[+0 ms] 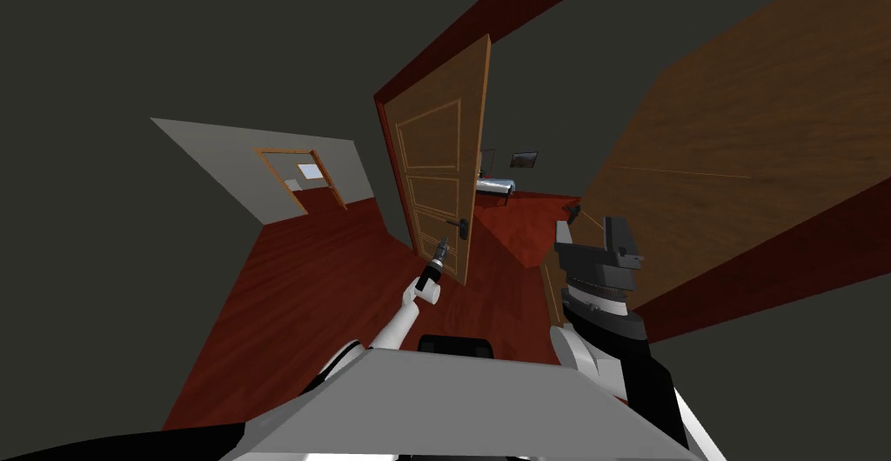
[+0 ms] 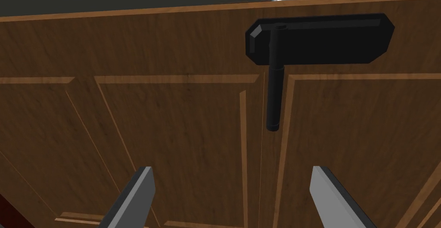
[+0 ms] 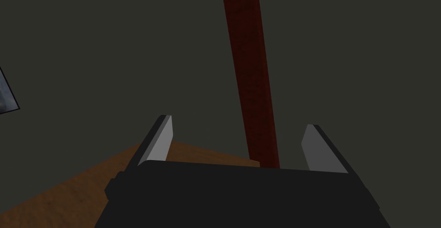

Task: Push the door open

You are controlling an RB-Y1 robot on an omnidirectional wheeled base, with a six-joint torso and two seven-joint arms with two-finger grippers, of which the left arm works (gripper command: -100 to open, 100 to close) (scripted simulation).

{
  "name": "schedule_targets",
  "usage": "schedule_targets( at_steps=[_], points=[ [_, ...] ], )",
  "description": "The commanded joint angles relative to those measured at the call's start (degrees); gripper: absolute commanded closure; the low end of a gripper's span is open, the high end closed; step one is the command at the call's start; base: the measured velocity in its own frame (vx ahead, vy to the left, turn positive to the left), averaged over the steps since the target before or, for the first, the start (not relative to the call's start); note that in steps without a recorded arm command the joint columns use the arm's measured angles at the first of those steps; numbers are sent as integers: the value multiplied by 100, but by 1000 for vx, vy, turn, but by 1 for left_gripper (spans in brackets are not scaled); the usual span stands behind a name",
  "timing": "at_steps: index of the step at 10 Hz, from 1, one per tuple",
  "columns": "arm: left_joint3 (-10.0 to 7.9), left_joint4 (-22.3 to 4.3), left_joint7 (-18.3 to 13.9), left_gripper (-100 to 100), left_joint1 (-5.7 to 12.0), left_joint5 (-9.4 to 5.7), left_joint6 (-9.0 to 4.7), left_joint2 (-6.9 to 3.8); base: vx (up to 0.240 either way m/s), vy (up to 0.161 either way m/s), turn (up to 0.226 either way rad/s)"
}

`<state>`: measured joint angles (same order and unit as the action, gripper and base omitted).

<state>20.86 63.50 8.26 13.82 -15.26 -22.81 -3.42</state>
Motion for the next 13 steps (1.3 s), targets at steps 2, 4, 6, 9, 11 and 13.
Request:
schedule_targets(
  at_steps=[2, 4, 6, 9, 11, 13],
  points=[
    [114, -322, -5, -100, 195, -88, 7, 61, 111, 87, -83],
    [174, -495, -9, -100, 296, -133, 7, 98, 84, 86, -56],
    [258, -734, -14, -100, 437, -196, 8, 155, 89, 83, -76],
    [354, -1009, -20, -100, 598, -269, 8, 231, 78, 89, -60],
    [397, -1133, -22, -100, 671, -301, 8, 268, 55, 62, -38],
    [480, -1372, -27, -100, 811, -364, 9, 352, 97, 90, -77]
  ],
)
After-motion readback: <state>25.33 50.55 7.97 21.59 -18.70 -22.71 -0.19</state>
